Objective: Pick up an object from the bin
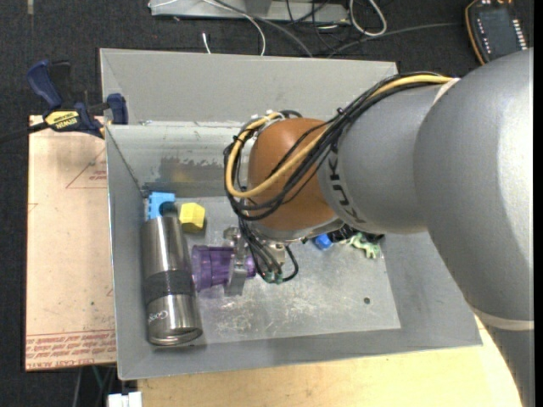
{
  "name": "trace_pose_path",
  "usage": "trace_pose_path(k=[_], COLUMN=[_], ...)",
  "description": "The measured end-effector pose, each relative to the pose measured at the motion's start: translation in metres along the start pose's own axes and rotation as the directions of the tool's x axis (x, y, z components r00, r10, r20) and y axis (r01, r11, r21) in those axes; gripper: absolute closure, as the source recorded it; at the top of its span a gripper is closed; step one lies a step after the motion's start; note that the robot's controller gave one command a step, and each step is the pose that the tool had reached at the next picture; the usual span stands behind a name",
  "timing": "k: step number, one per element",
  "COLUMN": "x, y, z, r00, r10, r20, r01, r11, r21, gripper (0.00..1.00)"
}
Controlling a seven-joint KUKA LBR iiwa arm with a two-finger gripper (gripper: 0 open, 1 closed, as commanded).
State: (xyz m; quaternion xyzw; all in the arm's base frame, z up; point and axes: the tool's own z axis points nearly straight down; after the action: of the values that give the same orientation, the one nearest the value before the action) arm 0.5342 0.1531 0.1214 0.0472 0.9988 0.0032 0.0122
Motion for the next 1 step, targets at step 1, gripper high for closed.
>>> trace_pose_path(k=[1], x=[0.0001], y=[0.0003], z=[-0.0045], r00=[1.000], r10=[0.000], r20=[0.000], r01=[0.000], r11=[1.000], r21=[-0.001], gripper=[1.00])
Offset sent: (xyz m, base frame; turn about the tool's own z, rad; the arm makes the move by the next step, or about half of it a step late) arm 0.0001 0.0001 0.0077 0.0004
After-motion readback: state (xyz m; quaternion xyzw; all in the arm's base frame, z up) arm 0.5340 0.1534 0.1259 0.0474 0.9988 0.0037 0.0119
